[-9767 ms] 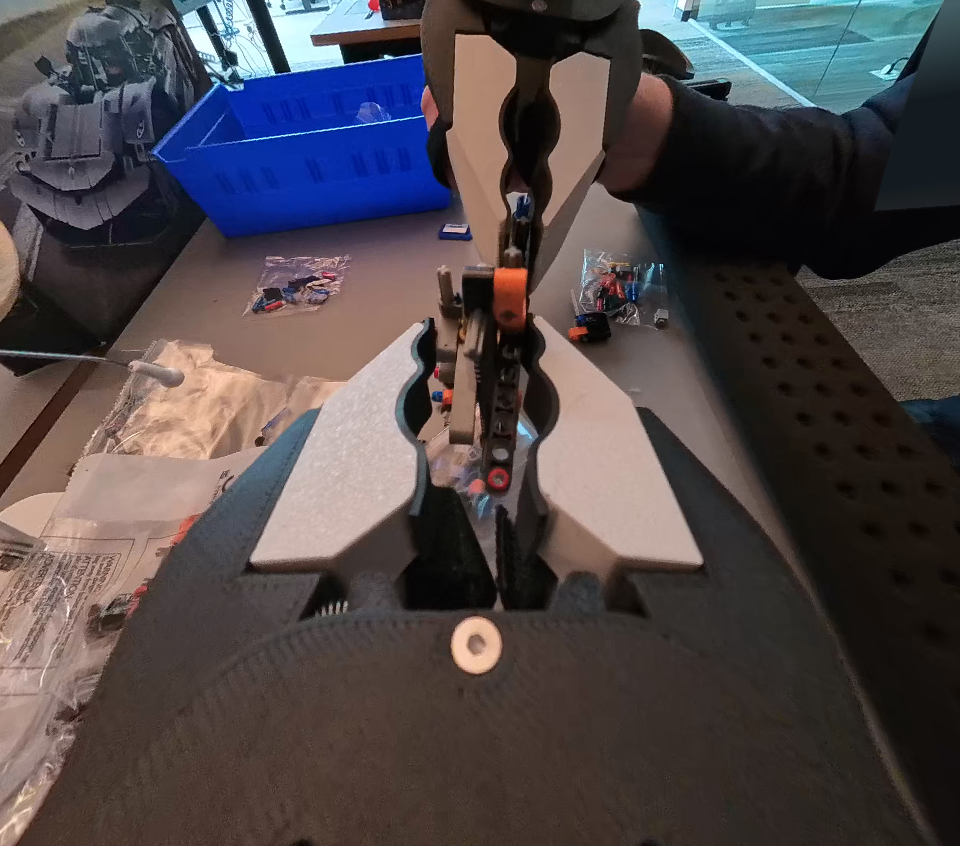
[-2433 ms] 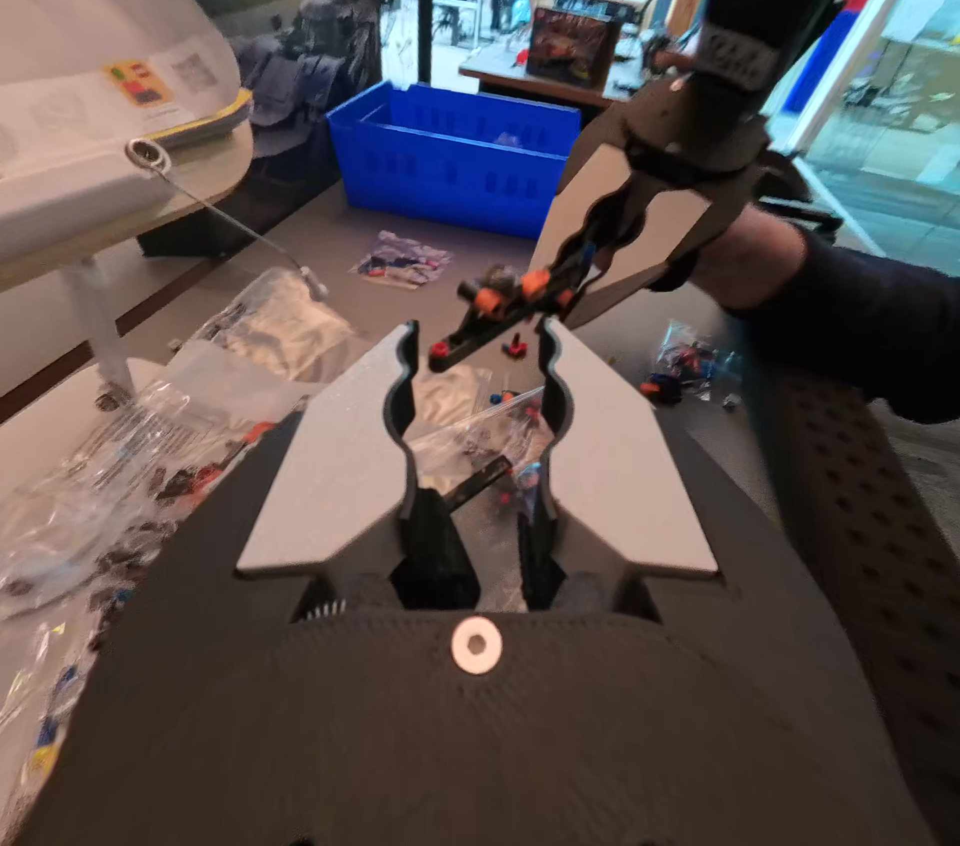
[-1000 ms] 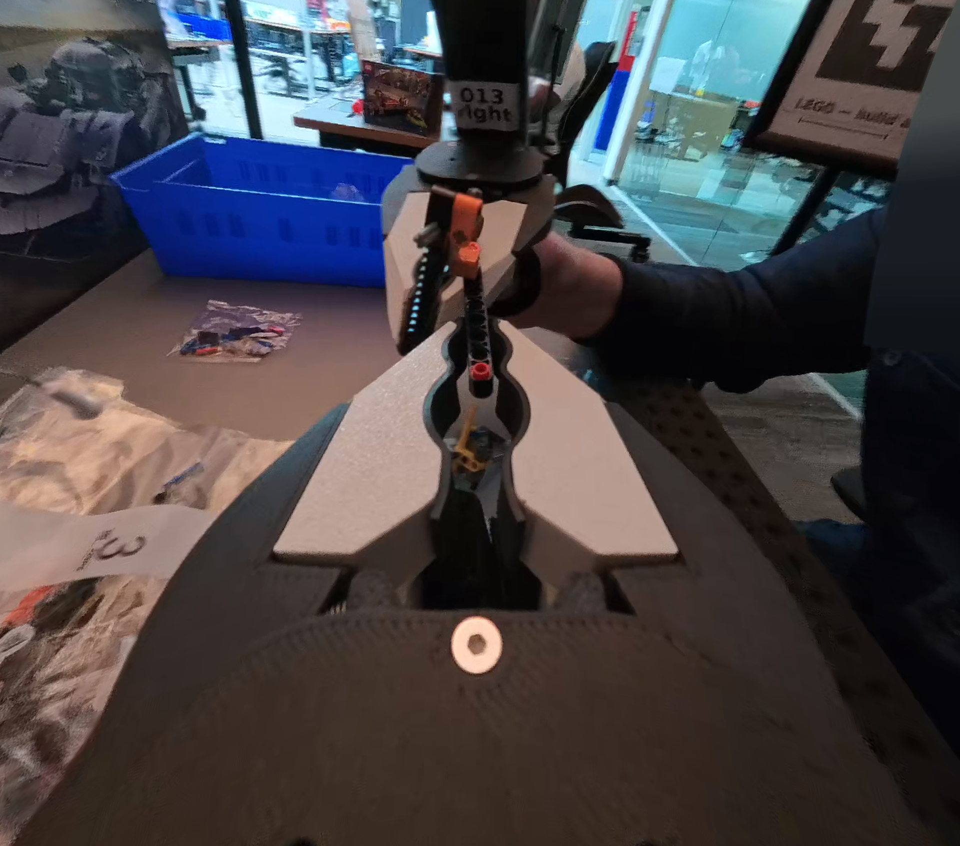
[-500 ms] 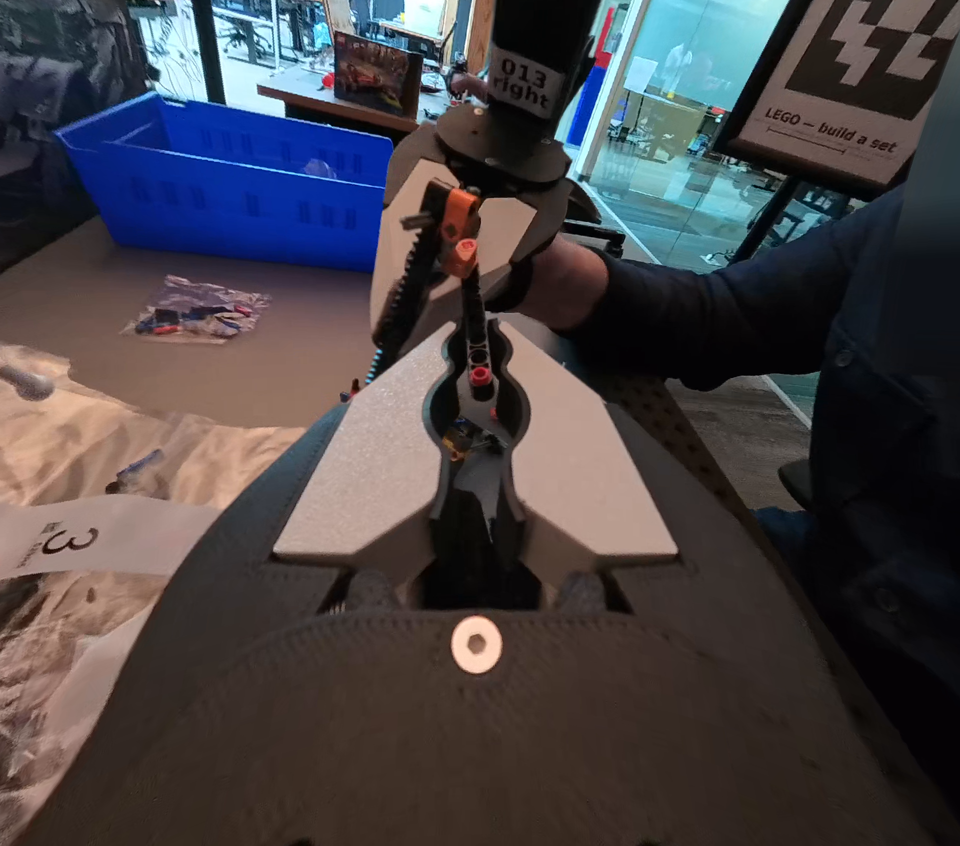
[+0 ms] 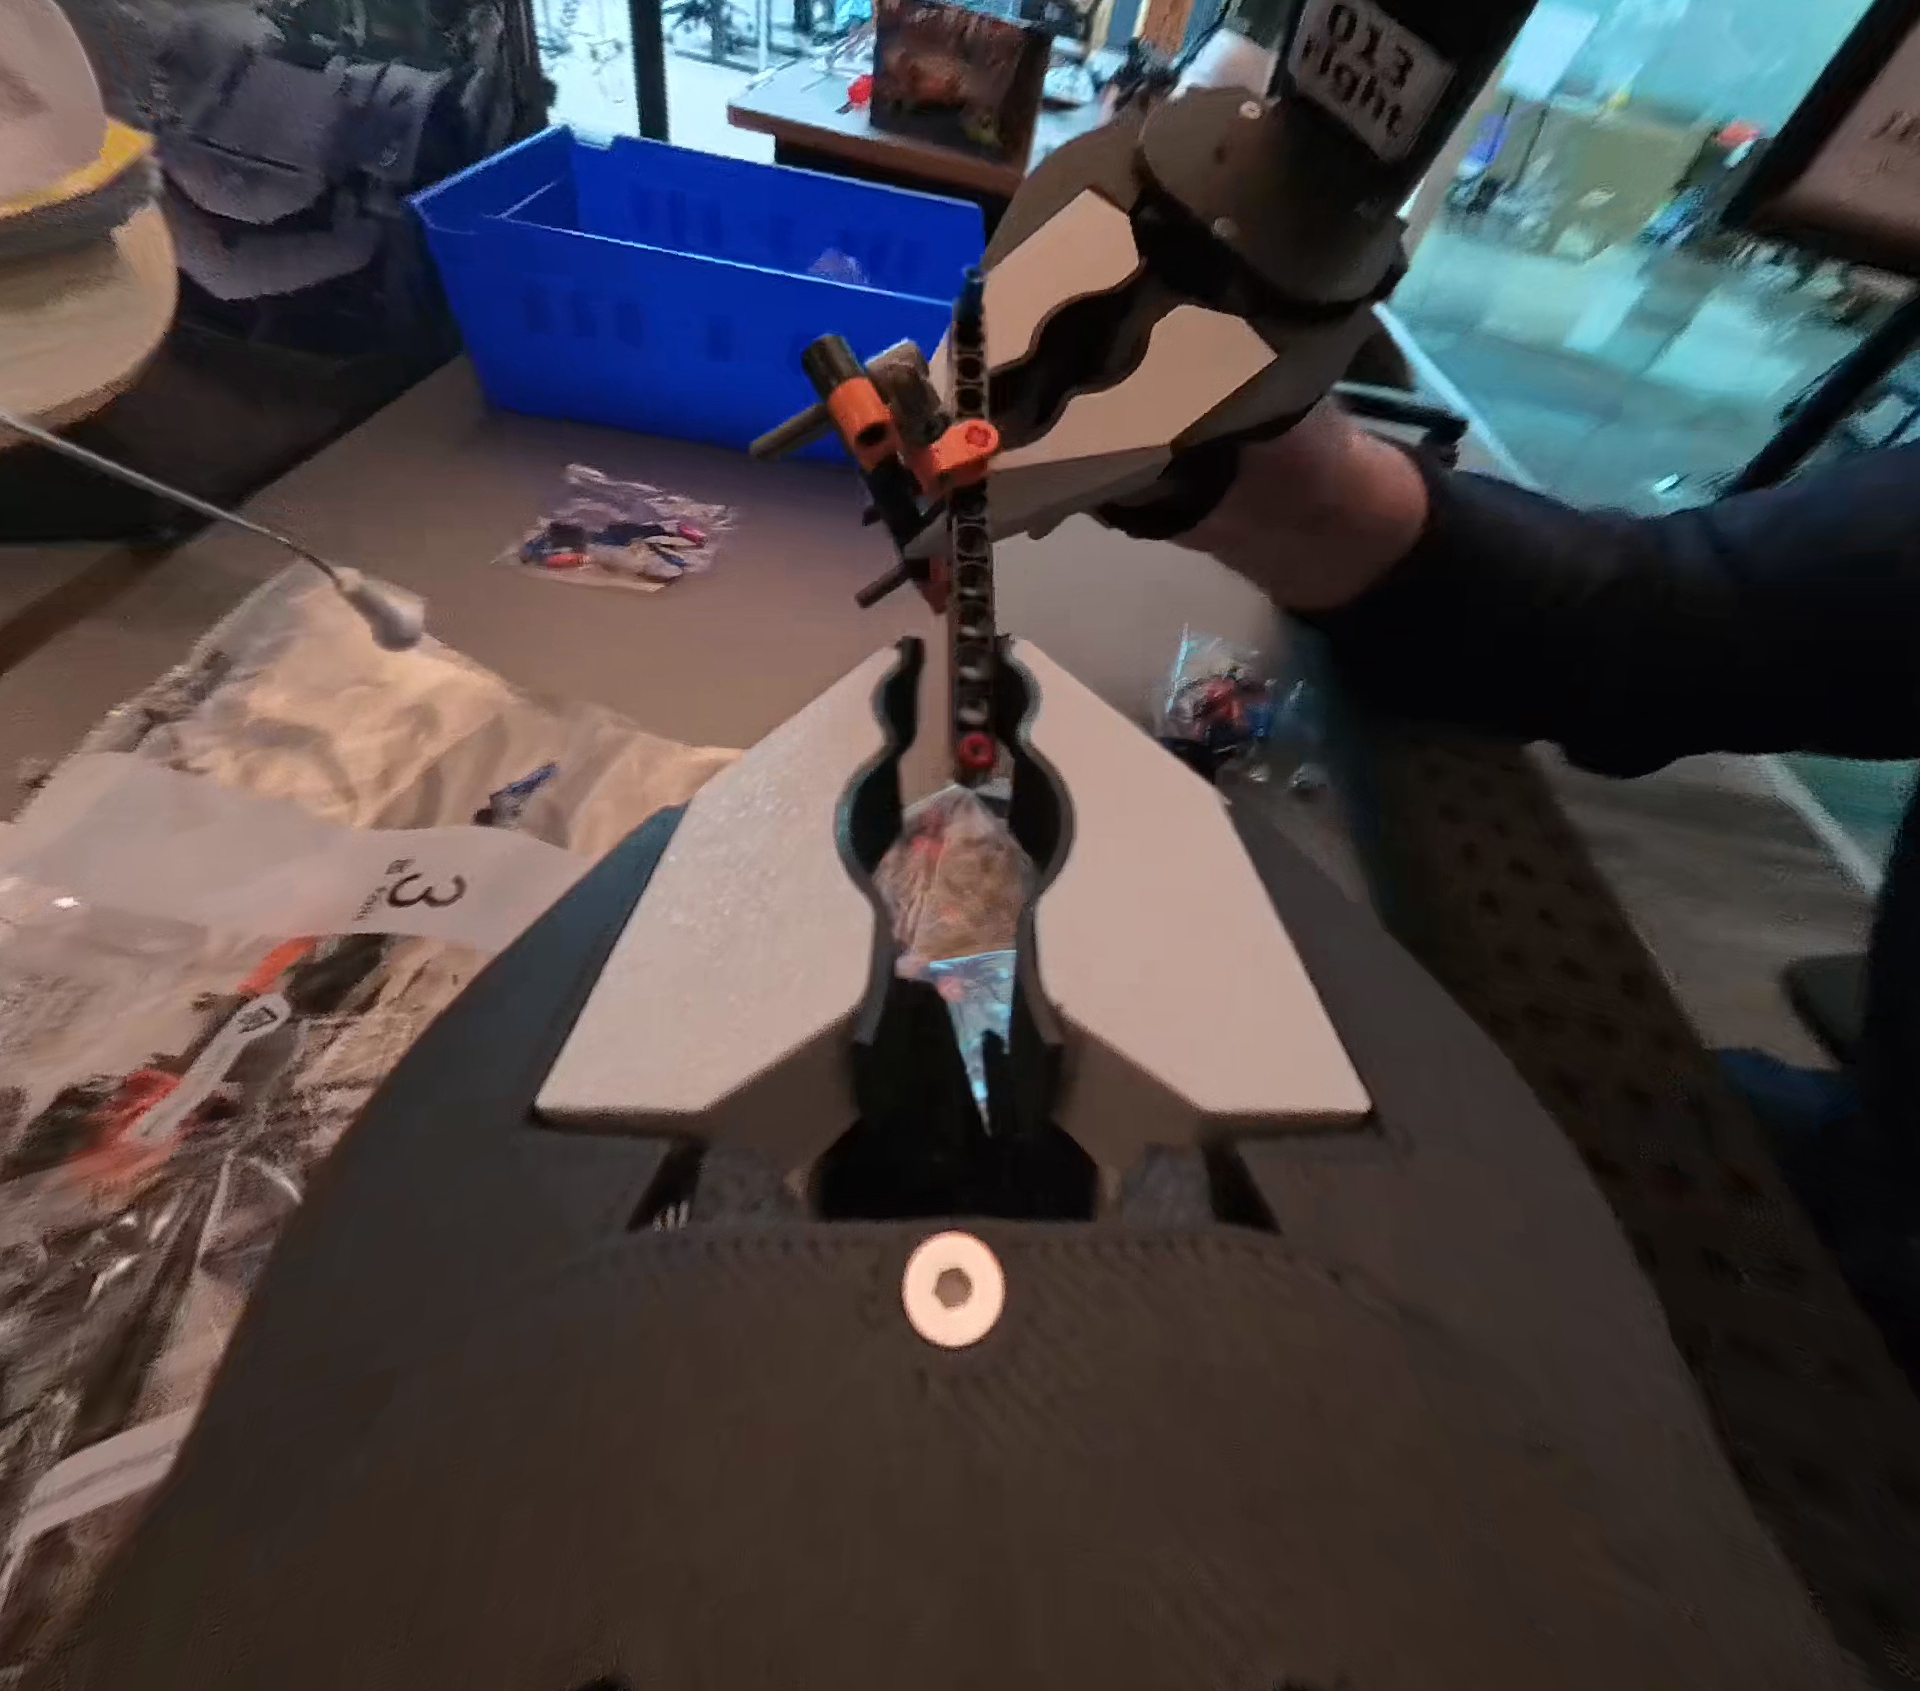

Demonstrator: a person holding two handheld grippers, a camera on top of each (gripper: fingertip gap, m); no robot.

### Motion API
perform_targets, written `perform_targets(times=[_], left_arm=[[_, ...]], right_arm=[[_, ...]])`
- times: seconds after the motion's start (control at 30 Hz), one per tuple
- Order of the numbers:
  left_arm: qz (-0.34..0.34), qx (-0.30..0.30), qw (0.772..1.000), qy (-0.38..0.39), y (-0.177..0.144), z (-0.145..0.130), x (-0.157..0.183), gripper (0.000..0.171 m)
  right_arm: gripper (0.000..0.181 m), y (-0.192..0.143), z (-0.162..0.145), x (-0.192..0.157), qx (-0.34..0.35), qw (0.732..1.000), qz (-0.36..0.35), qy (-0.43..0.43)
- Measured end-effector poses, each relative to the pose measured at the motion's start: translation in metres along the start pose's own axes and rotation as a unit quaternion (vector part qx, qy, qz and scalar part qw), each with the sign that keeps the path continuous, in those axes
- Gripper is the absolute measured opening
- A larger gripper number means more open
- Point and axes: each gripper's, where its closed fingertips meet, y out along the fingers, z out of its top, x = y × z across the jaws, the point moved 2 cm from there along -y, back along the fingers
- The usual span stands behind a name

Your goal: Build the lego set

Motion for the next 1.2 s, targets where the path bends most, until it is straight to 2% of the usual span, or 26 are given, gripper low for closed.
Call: perform_targets(times=[0.13,0.23,0.4,0.5,0.53,0.6,0.8,0.87,0.93,1.0,1.1,1.2], left_arm=[[0.066,-0.01,0.997,0.045,0.001,0.002,-0.01,0.046],[0.106,-0.014,0.991,0.086,-0.001,0.009,-0.011,0.053],[0.143,-0.081,0.976,0.141,0.014,-0.005,-0.009,0.049],[0.178,-0.115,0.963,0.168,0.023,-0.013,-0.014,0.033],[0.173,-0.111,0.964,0.169,0.025,-0.013,-0.012,0.018],[0.162,-0.104,0.967,0.166,0.027,-0.013,-0.009,0.006],[0.121,-0.102,0.976,0.148,0.024,-0.012,-0.001,0.001],[0.086,-0.106,0.98,0.147,0.027,-0.014,0.009,0.001],[0.064,-0.137,0.977,0.152,0.032,-0.023,0.018,0.001],[0.051,-0.159,0.973,0.161,0.038,-0.03,0.024,0.001],[0.018,-0.121,0.984,0.127,0.035,-0.021,0.029,0.001],[-0.012,-0.12,0.986,0.115,0.036,-0.022,0.038,0.002]], right_arm=[[0.003,0.002,-0.002,0.002,-0.017,1.0,-0.021,-0.011],[0.003,0.006,-0.006,0.003,-0.035,0.998,-0.039,-0.016],[0.004,0.01,-0.006,0.002,-0.04,0.998,-0.051,-0.014],[0.003,0.012,-0.005,-0.001,-0.046,0.997,-0.057,-0.035],[0.004,0.013,-0.005,-0.003,-0.044,0.997,-0.056,-0.04],[0.004,0.014,-0.001,-0.009,-0.032,0.997,-0.043,-0.058],[0.005,0.013,0.005,-0.015,-0.003,0.998,-0.021,-0.061],[0.009,0.014,0.006,-0.016,0.0,0.997,-0.027,-0.071],[0.013,0.017,0.003,-0.015,-0.014,0.996,-0.034,-0.079],[0.005,0.017,0.001,-0.02,-0.022,0.994,-0.027,-0.101],[0.004,0.015,0.004,-0.02,-0.019,0.996,-0.018,-0.082],[0.003,0.014,0.005,-0.018,-0.01,0.999,-0.008,-0.048]])
